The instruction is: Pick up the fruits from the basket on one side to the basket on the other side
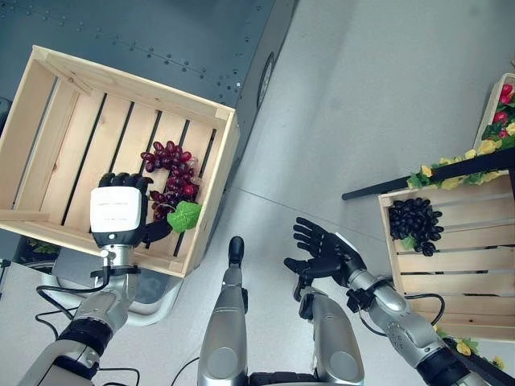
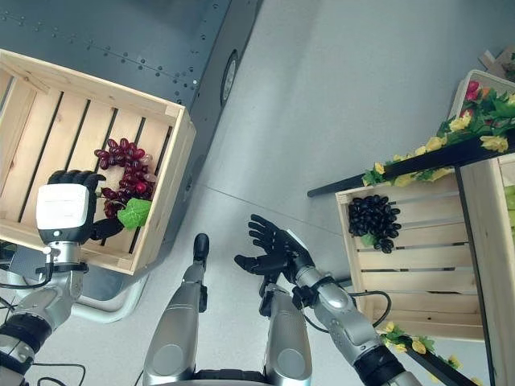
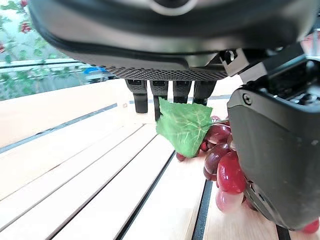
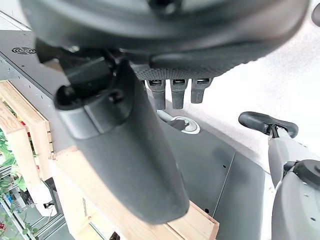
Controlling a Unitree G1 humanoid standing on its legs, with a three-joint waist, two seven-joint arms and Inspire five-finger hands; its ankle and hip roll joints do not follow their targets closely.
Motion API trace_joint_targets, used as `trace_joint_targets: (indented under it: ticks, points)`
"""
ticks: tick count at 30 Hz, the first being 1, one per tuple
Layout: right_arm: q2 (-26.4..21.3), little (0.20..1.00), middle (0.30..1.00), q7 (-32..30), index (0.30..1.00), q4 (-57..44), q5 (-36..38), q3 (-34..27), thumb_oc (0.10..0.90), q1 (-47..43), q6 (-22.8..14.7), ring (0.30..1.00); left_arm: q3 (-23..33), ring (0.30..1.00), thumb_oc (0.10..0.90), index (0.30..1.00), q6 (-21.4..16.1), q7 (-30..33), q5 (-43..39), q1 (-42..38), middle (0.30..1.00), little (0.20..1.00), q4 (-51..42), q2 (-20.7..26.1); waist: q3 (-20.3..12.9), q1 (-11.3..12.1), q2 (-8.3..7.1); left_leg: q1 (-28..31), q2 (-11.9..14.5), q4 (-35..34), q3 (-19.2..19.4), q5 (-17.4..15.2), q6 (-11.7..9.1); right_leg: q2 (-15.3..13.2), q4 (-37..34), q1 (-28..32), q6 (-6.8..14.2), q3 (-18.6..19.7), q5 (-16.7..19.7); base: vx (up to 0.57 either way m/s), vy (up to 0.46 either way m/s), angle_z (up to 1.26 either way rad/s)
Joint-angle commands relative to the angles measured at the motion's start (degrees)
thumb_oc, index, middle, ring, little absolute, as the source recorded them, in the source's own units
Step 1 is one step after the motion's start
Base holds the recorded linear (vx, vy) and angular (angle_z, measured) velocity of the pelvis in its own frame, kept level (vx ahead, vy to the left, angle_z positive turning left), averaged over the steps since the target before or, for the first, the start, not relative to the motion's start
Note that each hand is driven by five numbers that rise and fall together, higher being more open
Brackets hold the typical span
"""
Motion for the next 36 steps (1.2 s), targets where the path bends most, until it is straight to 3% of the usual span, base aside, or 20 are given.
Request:
trace_joint_targets:
  ticks: [1, 5, 10, 19, 31, 36]
  points:
    - [-1.86, 0.9, 0.9, 0.72, 0.9, -8.28, 1.24, -1.57, 0.8, 1.56, -4.57, 0.9, 5.97, 0.9, 0.8, 0.9, 1.57, 5.51, -4.26, -1.31, 0.9, 0.9, -2.96, -0.64, -0.64, -0.07, 0.67, 1.3, -5.7, 5.05, 3.03, -7.43, 1.48, 4.19, -3.66, -1.21, -1.83, -3.3, 6.51, 0.0, 0.0, 0.0]
    - [-1.76, 0.9, 0.9, 0.48, 0.9, -8.64, 1.24, -1.81, 0.8, 2.13, -5.08, 0.9, 9.42, 0.9, 0.8, 0.9, -1.25, 8.21, -9.42, 1.29, 0.9, 0.9, -5.27, -1.36, -0.64, 0.58, 0.51, 1.42, -5.83, 4.85, 2.66, -7.48, 1.5, 4.23, -3.88, -0.83, -2.01, -3.69, 6.31, 0.0, -0.028, 0.03]
    - [-1.19, 0.9, 0.9, 0.15, 0.9, -9.6, 1.3, -2.41, 0.8, 3.49, -5.31, 0.9, 15.61, 0.9, 0.8, 0.9, -6.19, 6.69, -16.57, 4.54, 0.9, 0.9, -10.84, -2.89, -0.64, 1.72, 0.34, 1.55, -5.85, 4.48, 1.99, -7.43, 1.42, 4.2, -3.53, -0.55, -2.33, -4.41, 5.73, 0.0, -0.051, 0.04]
    - [0.2, 0.9, 0.9, -0.62, 0.9, -10.81, 1.34, -2.35, 0.8, 5.16, -6.1, 0.9, 23.12, 0.9, 0.8, 0.9, -11.04, 3.41, -20.4, 9.06, 0.9, 0.9, -21.95, -4.15, -0.64, 3.63, -0.3, 2.08, -5.78, 3.51, 1.11, -7.67, 1.45, 4.63, -3.76, 0.5, -2.92, -5.33, 4.8, 0.0, -0.041, 0.03]
    - [1.19, 0.9, 0.9, 0.29, 0.9, -8.27, 1.67, -1.26, 0.8, 3.05, -6.66, 0.9, 19.4, 0.9, 0.8, 0.9, -8.63, -4.54, -15.65, 5.22, 0.9, 0.9, -22.45, 0.27, -0.64, 3.2, -1.23, 2.51, -5.02, 4.31, 1.49, -8.35, 1.53, 5.55, -4.15, 1.78, -3.12, -5.37, 4.9, 0.0, -0.016, 0.01]
    - [0.92, 0.9, 0.9, 0.94, 0.9, -8.11, 1.26, -1.43, 0.8, 2.56, -5.94, 0.9, 16.29, 0.9, 0.8, 0.9, -11.95, -8.35, -17.51, 3.82, 0.9, 0.9, -20.94, 0.93, -0.64, 2.32, -0.85, 2.23, -5.04, 4.72, 1.98, -8.33, 1.52, 5.61, -4.38, 1.5, -2.9, -4.69, 5.27, 0.0, 0.032, 0.0]
